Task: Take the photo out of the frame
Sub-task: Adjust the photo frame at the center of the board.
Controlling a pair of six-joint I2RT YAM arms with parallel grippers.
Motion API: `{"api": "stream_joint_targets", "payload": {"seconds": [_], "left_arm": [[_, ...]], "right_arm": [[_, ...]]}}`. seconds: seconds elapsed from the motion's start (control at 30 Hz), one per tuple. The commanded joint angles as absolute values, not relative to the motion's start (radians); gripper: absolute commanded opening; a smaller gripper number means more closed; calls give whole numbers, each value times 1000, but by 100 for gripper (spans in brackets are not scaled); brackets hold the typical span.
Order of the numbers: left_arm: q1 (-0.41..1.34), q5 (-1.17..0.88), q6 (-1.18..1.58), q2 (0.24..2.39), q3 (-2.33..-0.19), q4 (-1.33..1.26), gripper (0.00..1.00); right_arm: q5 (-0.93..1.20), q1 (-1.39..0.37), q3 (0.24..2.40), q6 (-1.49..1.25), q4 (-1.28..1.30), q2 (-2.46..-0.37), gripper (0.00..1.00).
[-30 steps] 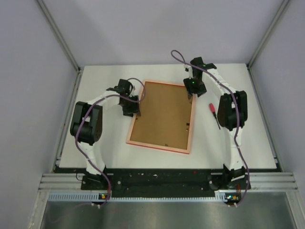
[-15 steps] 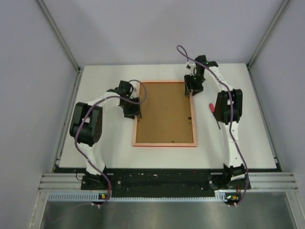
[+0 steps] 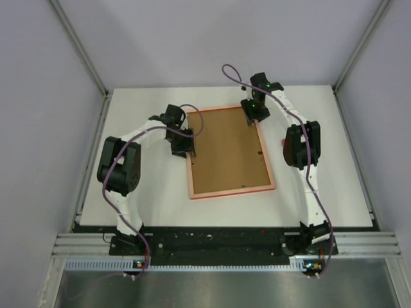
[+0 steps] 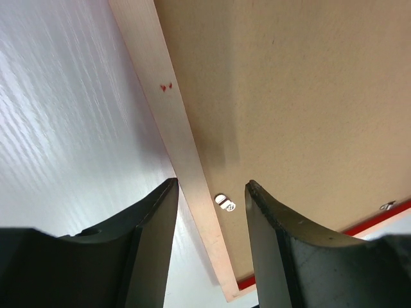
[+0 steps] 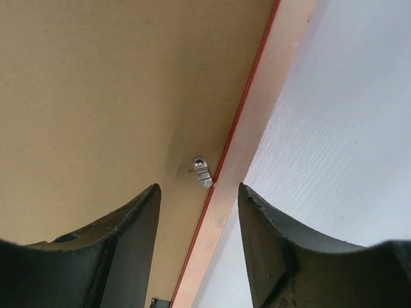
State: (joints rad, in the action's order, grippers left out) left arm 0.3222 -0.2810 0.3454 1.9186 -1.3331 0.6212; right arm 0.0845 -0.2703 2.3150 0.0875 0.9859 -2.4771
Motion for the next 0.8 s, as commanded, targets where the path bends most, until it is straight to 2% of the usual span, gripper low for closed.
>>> {"api": "stream_joint_targets", "payload": {"seconds": [0.0,0.23,0.47,0.77], "left_arm": [[295,-285,341,1931,-1449,638,52],[287,-264,322,1922,-1497,595,53],[287,-223,330,2051,-1589,588,53],[287,-192,333,2105,-1618,578,52]], "right_arm": [[-115,-362,2238,187,867,-2303,52],[-140,-373,2253,166,847,-2316,52],[-129,-377,2258,150,851,-2378,51],[-87,-379,2284,140,848,-2428,47]]}}
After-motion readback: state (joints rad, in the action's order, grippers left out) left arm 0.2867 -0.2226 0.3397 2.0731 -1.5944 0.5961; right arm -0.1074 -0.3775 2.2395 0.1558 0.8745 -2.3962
